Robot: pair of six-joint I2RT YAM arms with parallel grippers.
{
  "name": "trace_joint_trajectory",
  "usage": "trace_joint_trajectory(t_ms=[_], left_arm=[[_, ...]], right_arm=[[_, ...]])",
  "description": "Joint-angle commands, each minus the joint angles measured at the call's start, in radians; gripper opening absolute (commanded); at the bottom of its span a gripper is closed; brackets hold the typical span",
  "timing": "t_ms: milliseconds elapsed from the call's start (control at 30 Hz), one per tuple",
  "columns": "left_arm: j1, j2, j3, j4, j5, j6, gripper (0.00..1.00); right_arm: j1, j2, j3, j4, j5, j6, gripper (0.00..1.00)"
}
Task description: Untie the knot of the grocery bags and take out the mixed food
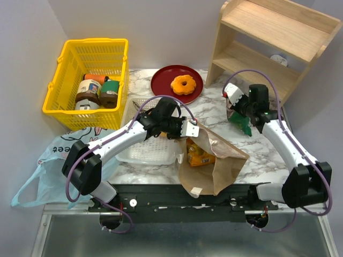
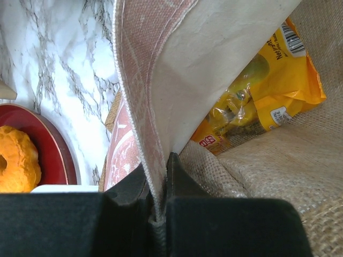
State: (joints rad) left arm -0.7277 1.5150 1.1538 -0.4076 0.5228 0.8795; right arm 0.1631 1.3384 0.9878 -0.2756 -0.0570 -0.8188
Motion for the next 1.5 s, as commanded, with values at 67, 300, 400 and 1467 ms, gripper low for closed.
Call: trace_joint_trajectory(t_ms=[67, 300, 400, 1467], left_arm=[[0.016, -0.002, -0.023, -0.017, -0.081, -0.025, 0.08], [0.016, -0.003, -0.043, -0.002, -0.070, -0.045, 0.09], [0.016, -0.001, -0.043, 0.006, -0.064, -0.059, 0.10], [0.005, -0.001, -0.059, 0.033, -0.061, -0.125, 0.15]], right_arm=[[0.003, -0.166, 0.270, -0.287, -0.282, 0.085, 0.00], [0.004, -0.119, 0.687, -0.350, -0.297, 0.179, 0.00], [-0.004, -0.045, 0.900, -0.309, -0.251, 0.199, 0.00], [-0.462, 0.305, 1.117, -0.068, 0.254, 1.037, 0.12]])
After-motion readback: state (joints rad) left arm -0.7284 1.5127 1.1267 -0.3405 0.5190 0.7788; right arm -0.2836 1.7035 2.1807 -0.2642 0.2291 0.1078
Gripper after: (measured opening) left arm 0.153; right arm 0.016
